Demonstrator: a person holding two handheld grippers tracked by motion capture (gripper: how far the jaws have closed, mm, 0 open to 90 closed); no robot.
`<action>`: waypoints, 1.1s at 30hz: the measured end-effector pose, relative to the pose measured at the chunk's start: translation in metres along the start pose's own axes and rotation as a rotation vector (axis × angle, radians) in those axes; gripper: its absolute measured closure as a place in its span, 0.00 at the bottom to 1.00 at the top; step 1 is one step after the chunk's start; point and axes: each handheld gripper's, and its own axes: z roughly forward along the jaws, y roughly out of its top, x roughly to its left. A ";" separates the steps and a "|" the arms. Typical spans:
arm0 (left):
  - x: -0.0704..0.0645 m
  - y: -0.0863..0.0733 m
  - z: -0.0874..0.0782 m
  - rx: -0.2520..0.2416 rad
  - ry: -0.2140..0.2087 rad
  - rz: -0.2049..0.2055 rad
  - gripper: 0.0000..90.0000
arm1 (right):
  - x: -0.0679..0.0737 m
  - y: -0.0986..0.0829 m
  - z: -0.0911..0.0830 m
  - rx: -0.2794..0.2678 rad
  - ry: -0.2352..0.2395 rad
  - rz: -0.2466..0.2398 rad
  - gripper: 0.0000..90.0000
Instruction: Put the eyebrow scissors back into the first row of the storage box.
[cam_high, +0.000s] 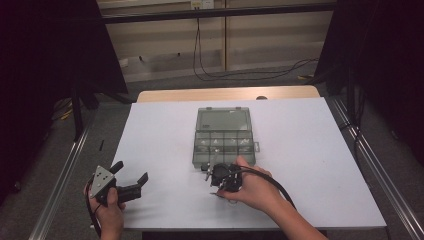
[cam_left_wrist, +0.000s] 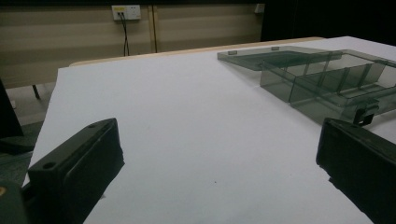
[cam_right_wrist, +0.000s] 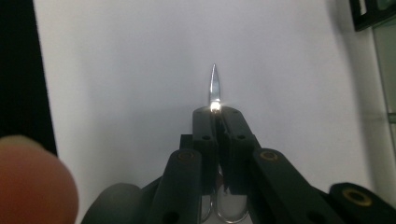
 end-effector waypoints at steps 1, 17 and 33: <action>0.000 0.000 0.000 0.002 0.003 0.000 0.00 | -0.001 -0.001 0.000 0.003 0.014 0.003 0.95; -0.001 0.000 -0.001 -0.002 0.011 0.001 0.00 | -0.007 0.000 -0.002 0.006 0.038 0.039 0.95; 0.000 0.000 0.000 -0.002 0.004 0.003 0.00 | -0.014 -0.001 -0.005 -0.004 0.068 0.045 0.97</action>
